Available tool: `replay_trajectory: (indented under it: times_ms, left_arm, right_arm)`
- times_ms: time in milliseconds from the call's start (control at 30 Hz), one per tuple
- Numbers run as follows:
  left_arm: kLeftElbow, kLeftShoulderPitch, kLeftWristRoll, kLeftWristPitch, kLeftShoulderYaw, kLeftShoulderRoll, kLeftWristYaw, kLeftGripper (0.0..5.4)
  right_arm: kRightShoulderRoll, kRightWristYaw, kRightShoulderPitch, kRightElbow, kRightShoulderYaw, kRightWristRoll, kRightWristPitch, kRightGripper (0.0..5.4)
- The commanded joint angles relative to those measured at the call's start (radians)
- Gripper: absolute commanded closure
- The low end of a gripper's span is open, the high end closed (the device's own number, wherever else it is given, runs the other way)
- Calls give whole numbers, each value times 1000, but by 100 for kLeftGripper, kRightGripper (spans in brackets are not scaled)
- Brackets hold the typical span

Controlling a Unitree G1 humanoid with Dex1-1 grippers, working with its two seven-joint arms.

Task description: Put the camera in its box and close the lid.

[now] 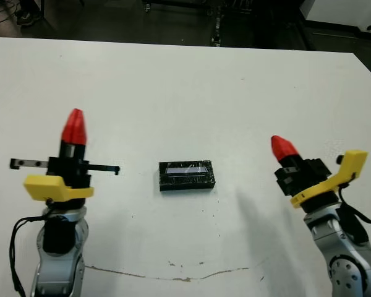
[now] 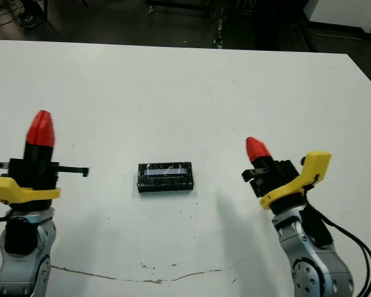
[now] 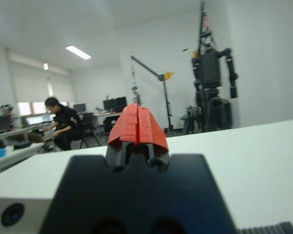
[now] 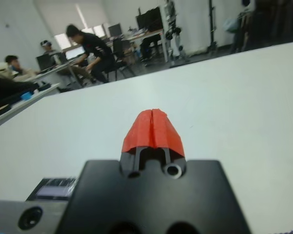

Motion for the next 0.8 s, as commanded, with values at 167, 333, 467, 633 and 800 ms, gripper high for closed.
replay_trajectory:
  times_ms: [167, 333, 467, 633, 800]
  left_arm:
    - [31, -18, -26, 7, 71, 24, 5, 539]
    - [58, -23, -14, 8, 99, 24, 25, 539]
    - [63, -19, 2, 18, 108, 22, 38, 539]
    - [88, -25, 1, 6, 107, 14, 47, 539]
    - [128, -35, 21, -3, 95, 11, 57, 539]
  right_arm:
    - [-10, -15, -35, 26, -52, -44, -84, 540]
    - [-1, -25, -44, 48, -66, -94, -153, 540]
    - [1, -22, -42, 64, -67, -115, -184, 540]
    - [15, -22, -35, 72, -50, -135, -217, 540]
    - [29, -37, -28, 72, -28, -158, -229, 540]
